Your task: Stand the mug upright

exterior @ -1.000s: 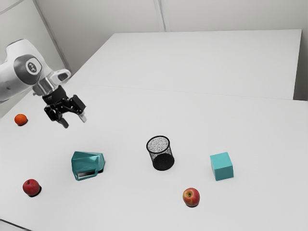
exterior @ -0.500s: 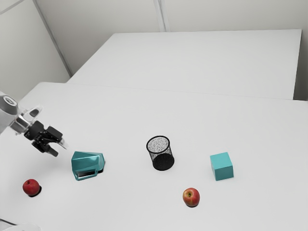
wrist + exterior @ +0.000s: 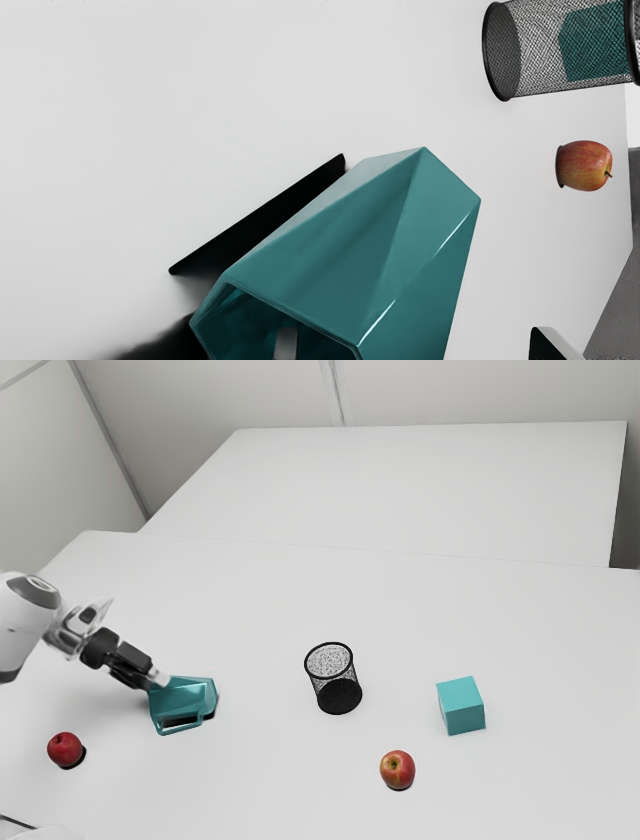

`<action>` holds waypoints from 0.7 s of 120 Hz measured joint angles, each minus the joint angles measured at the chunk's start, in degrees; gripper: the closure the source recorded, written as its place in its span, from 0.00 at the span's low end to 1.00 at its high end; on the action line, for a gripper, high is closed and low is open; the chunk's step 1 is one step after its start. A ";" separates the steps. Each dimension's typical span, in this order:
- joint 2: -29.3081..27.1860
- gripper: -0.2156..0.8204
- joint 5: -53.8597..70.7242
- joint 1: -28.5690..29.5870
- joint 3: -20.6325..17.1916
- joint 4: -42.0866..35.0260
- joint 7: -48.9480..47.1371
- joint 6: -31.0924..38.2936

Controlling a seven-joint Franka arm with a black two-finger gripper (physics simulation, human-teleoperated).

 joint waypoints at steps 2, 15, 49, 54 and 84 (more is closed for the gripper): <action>0.12 0.37 -0.17 -0.01 -0.01 -0.03 0.38 -0.07; 0.25 0.49 -0.84 -0.20 -0.10 -0.09 2.64 -0.53; -0.27 0.84 -1.11 -0.20 -1.60 -0.02 6.93 -1.01; -0.41 0.86 -1.08 -0.25 -1.87 -0.02 7.39 -0.99; -2.68 0.93 -0.78 -0.23 -3.49 -0.08 9.55 -0.78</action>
